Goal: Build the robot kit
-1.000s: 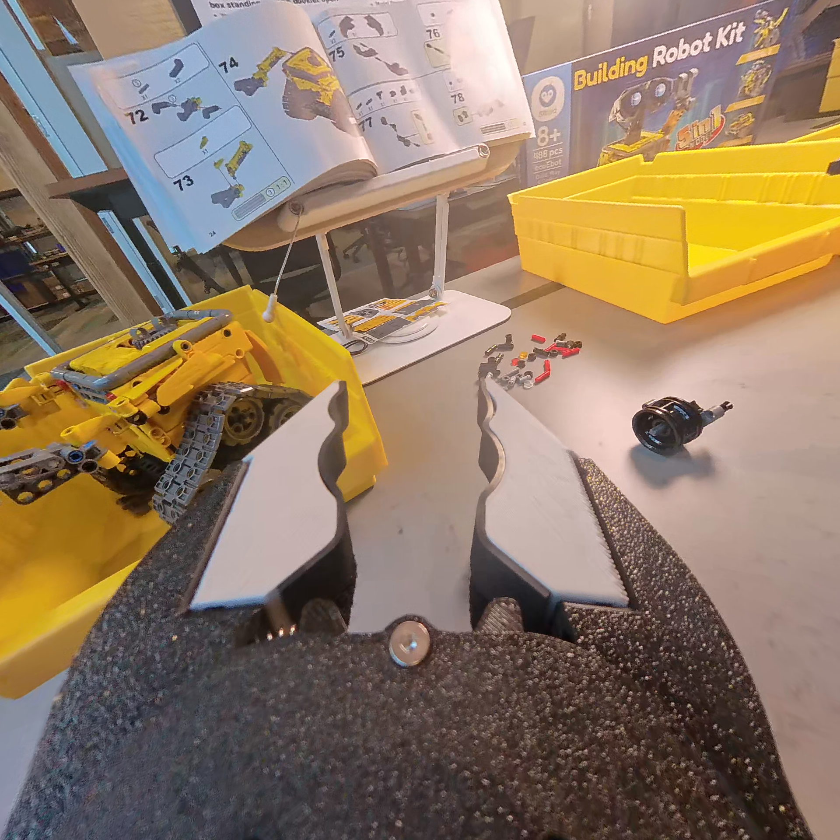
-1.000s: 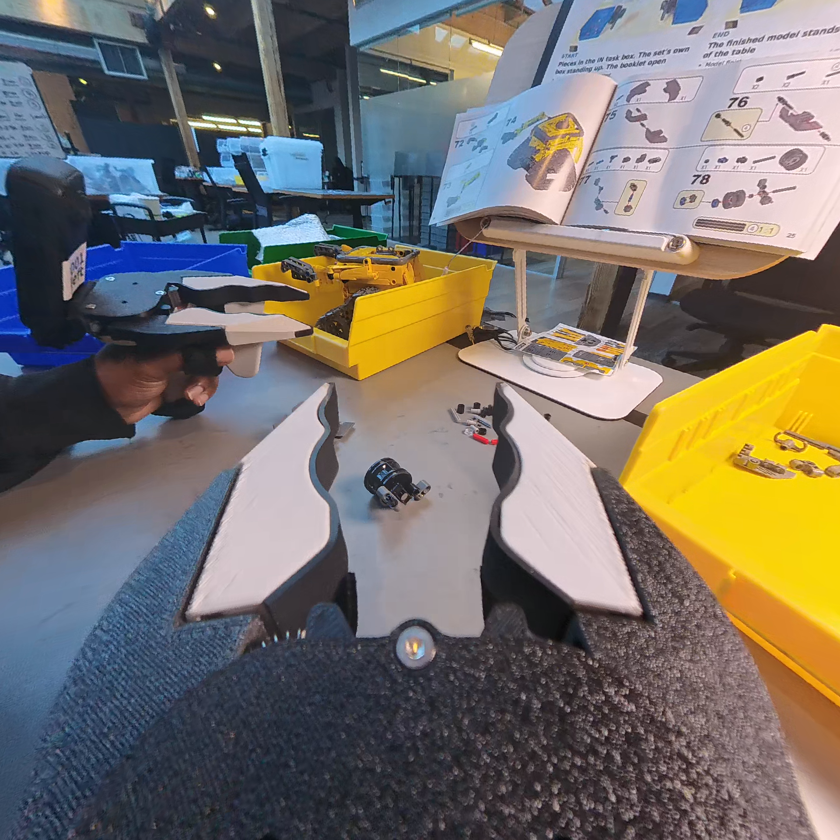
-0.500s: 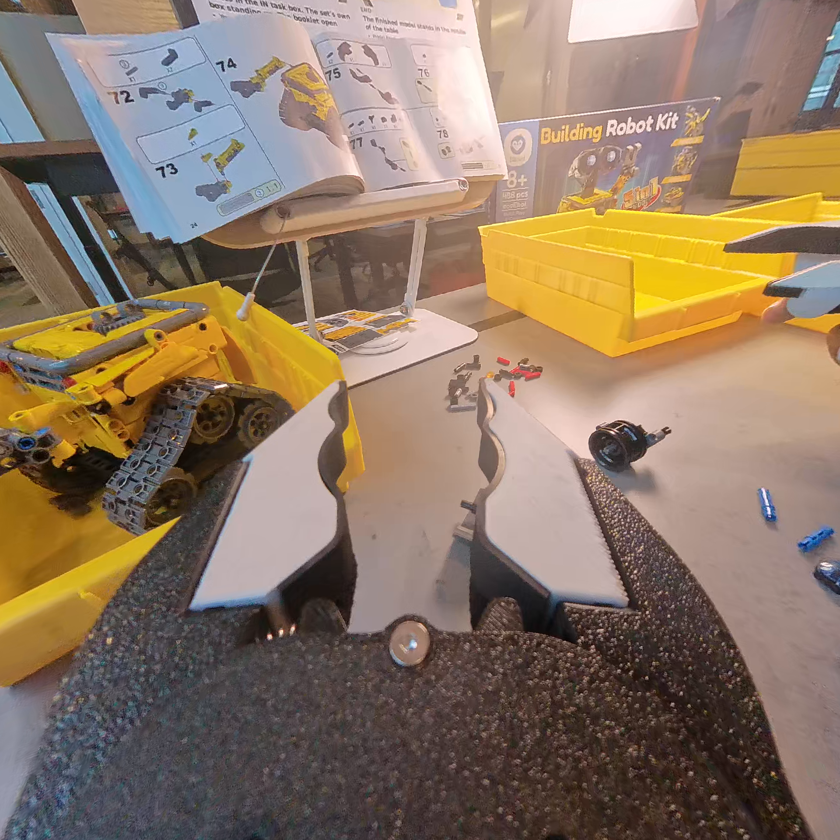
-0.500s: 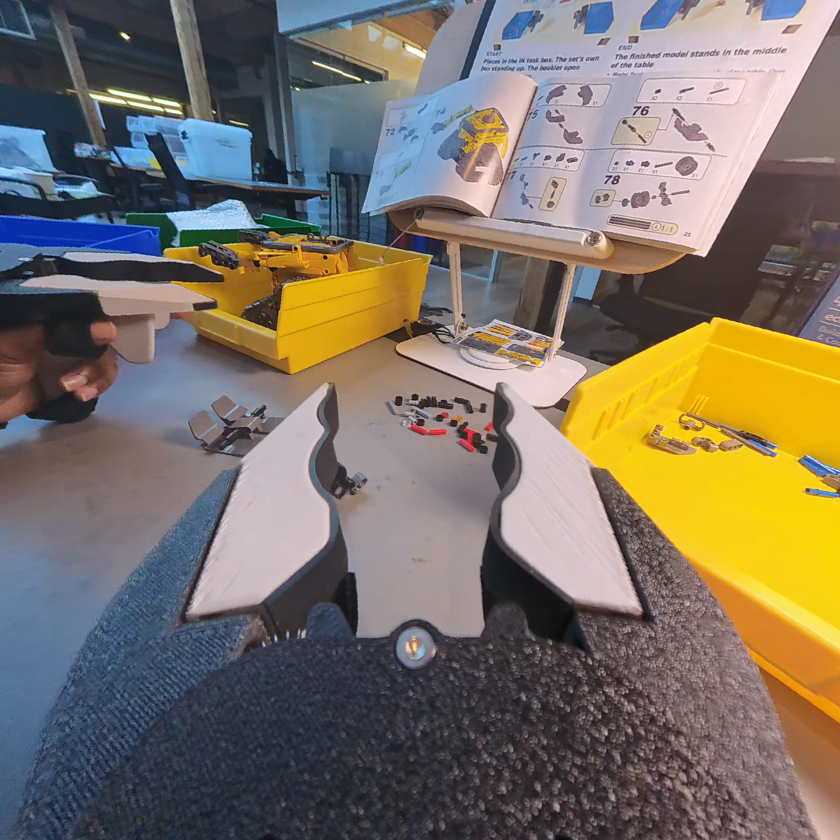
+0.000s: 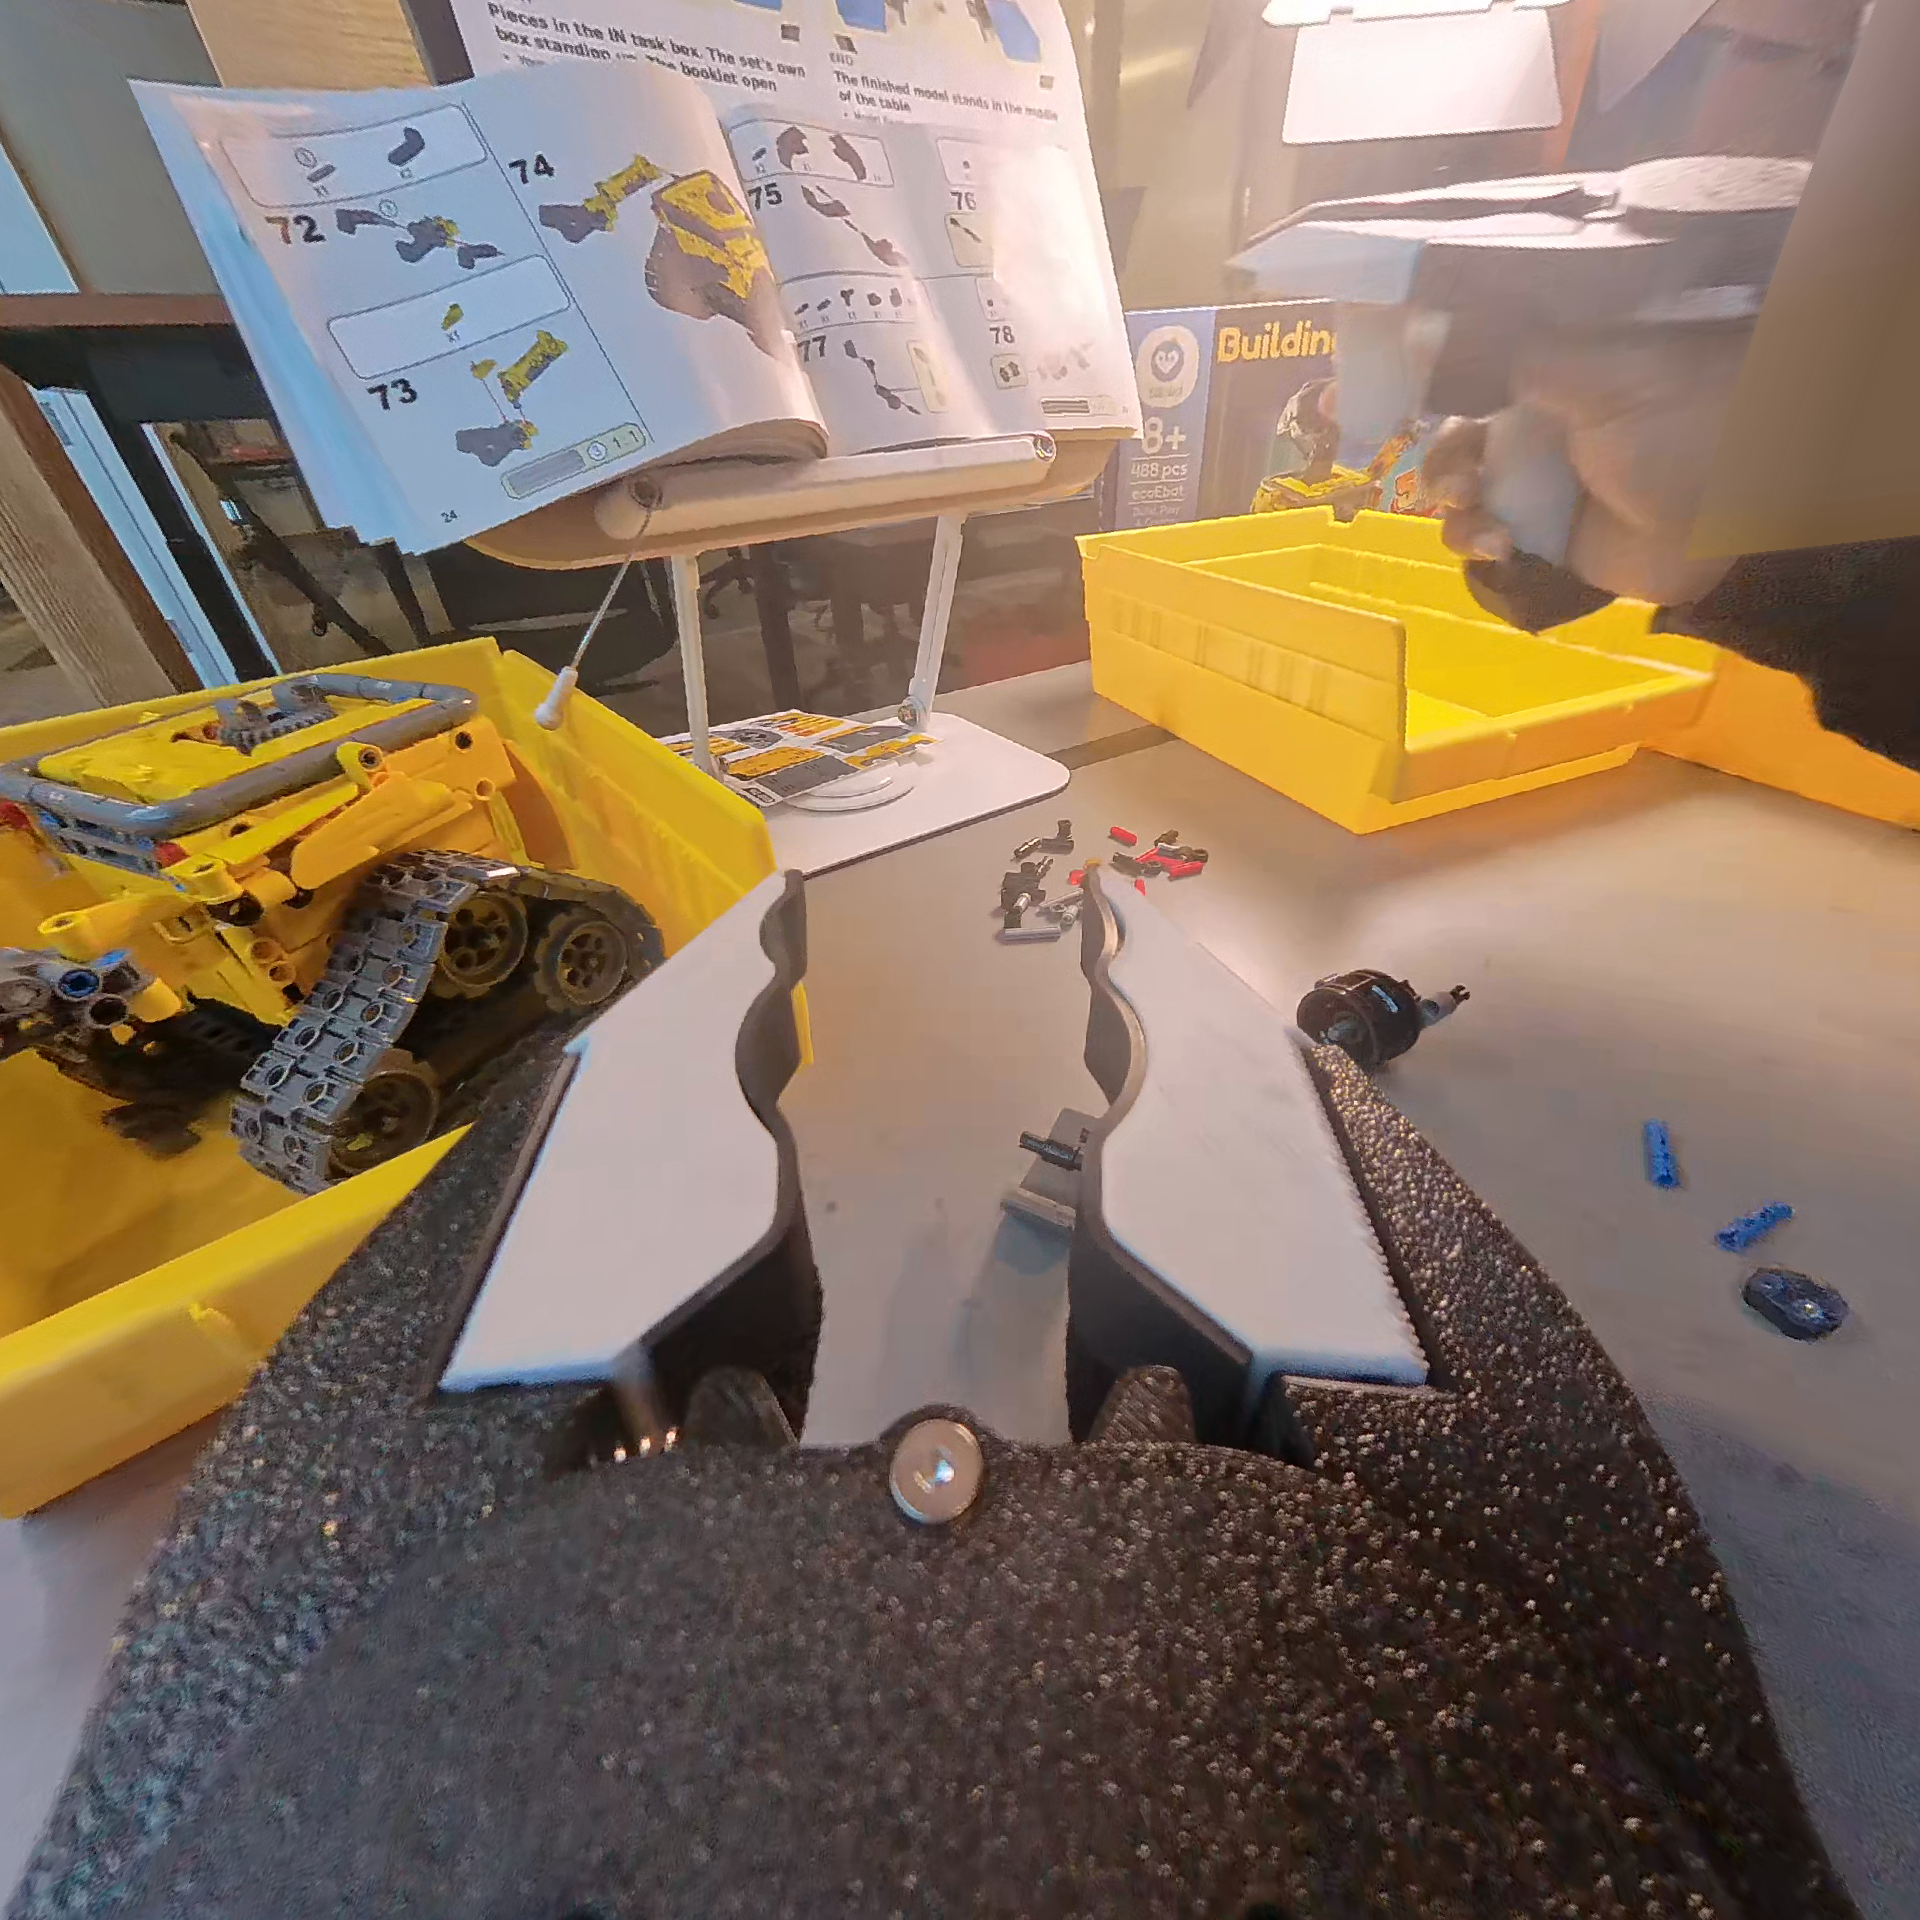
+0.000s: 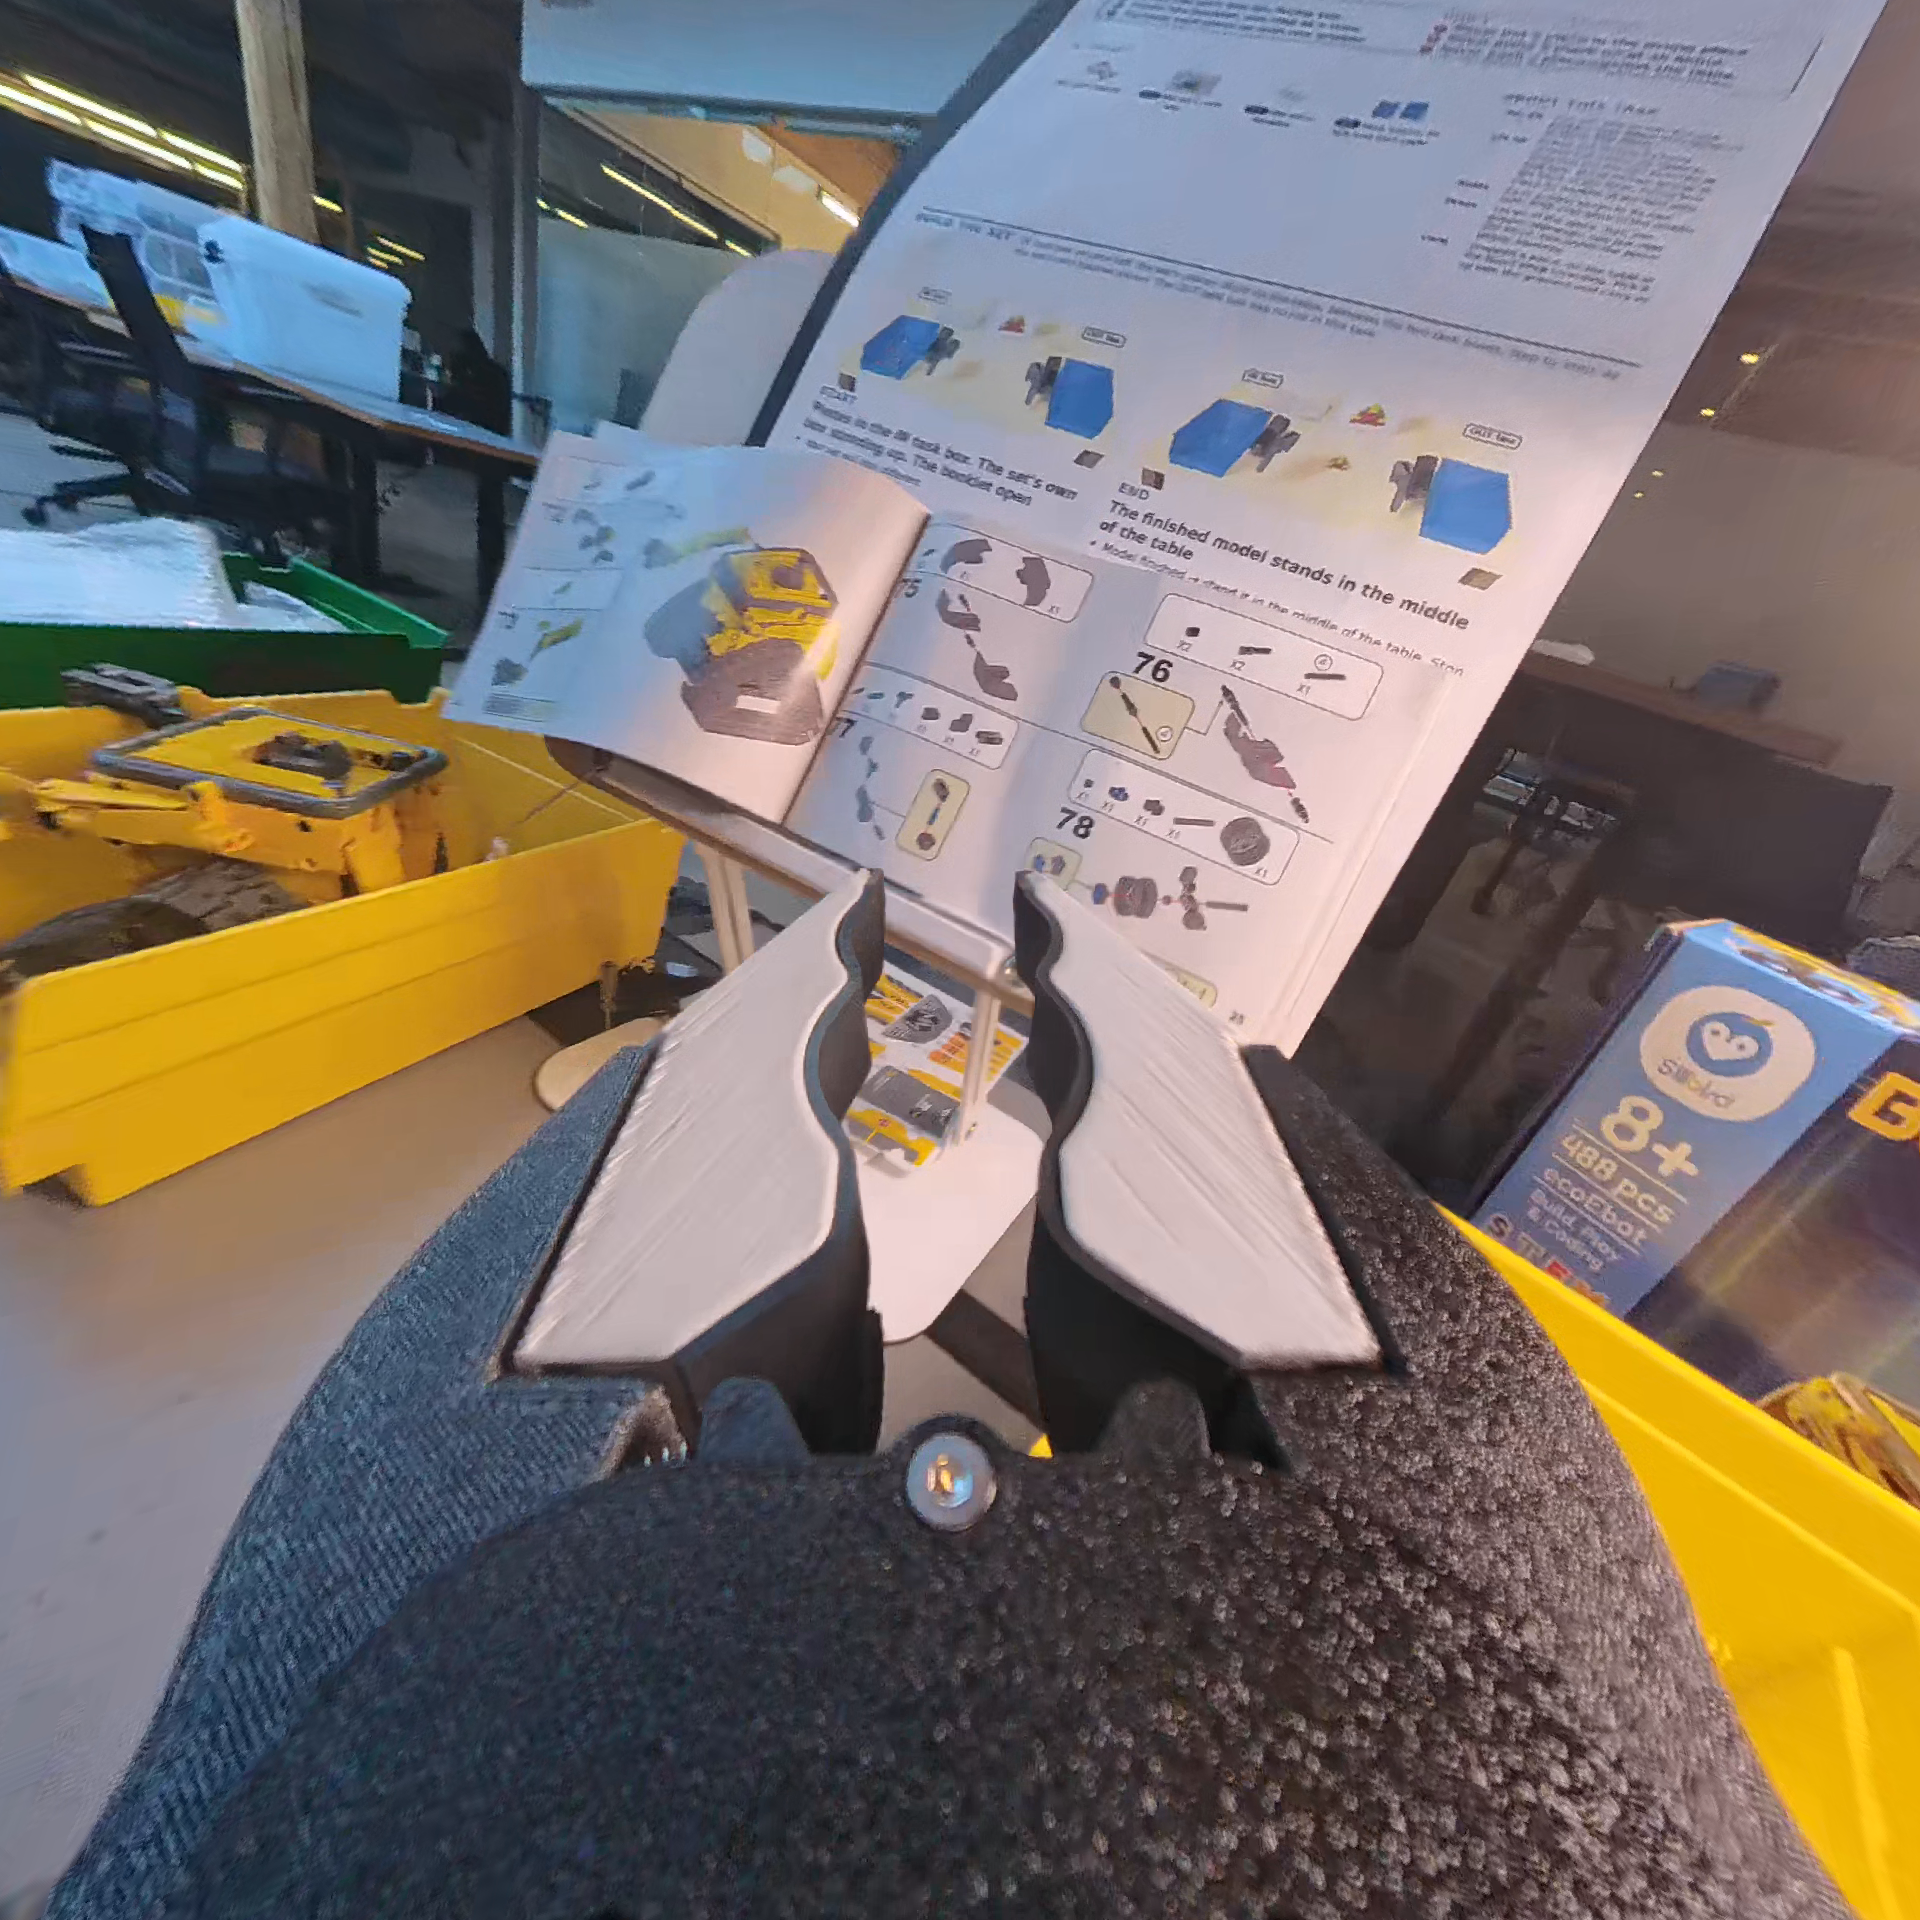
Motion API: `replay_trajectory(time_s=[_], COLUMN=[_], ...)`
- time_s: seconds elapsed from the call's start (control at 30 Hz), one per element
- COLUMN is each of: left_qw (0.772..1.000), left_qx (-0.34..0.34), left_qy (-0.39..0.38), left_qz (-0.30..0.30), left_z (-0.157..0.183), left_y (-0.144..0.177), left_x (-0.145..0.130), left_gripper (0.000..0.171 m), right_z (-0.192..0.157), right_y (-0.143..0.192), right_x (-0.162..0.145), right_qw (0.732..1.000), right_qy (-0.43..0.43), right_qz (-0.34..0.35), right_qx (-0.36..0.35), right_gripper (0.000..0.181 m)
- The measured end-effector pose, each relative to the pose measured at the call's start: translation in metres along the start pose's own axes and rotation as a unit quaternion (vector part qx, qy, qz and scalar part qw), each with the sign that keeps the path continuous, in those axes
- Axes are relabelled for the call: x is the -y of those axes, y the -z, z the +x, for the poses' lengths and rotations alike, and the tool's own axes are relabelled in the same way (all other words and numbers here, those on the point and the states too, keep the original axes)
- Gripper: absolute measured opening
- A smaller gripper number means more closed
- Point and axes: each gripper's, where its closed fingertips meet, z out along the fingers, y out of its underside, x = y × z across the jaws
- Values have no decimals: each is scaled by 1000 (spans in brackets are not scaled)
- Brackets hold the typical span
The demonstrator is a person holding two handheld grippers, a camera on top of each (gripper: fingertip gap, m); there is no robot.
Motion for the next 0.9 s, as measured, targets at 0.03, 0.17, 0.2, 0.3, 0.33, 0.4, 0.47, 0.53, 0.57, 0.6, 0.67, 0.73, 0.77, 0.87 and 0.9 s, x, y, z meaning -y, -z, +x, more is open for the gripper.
replay_trajectory(time_s=[0.03, 0.17, 0.2, 0.3, 0.33, 0.4, 0.47, 0.53, 0.57, 0.6, 0.67, 0.73, 0.77, 0.87, 0.9], left_qw=[1000, 1000, 1000, 1000, 1000, 1000, 1000, 1000, 1000, 1000, 1000, 1000, 1000, 1000, 1000], left_qx=[-1, -4, -5, -4, -5, -5, -5, -5, -5, -5, -5, -5, -5, -5, -5], left_qy=[5, 21, 22, 15, 15, 13, 12, 11, 11, 10, 10, 11, 12, 13, 13], left_qz=[0, -4, -5, -15, -19, -23, -22, -23, -23, -24, -25, -27, -27, -28, -28], left_z=[-1, -1, -1, 0, 1, 1, 1, 2, 2, 2, 2, 2, 2, 1, 1], left_y=[0, -1, -1, -3, -4, -5, -5, -5, -5, -6, -6, -6, -6, -6, -6], left_x=[0, -1, -2, -8, -10, -11, -11, -11, -12, -12, -12, -13, -13, -13, -13], left_gripper=[52, 52, 51, 50, 50, 50, 49, 49, 49, 49, 49, 49, 49, 49, 49], right_z=[11, 47, 52, 58, 59, 61, 62, 62, 63, 64, 64, 64, 65, 65, 65], right_y=[-13, -51, -57, -70, -73, -78, -84, -88, -90, -92, -94, -96, -97, -98, -98], right_x=[-4, -19, -21, -23, -22, -20, -22, -24, -25, -26, -29, -31, -32, -34, -34], right_qw=[1000, 999, 999, 999, 998, 998, 998, 998, 998, 998, 998, 998, 998, 998, 998], right_qy=[5, 15, 16, 29, 36, 47, 47, 44, 47, 50, 49, 48, 50, 49, 50], right_qz=[-7, -20, -20, -17, -14, -5, -9, -11, -13, -15, -19, -19, -19, -22, -22], right_qx=[-8, -38, -41, -43, -41, -42, -41, -38, -41, -43, -41, -40, -41, -38, -38], right_gripper=[25, 25, 25, 24, 21, 8, 0, 0, 0, 0, 0, 0, 0, 1, 1])
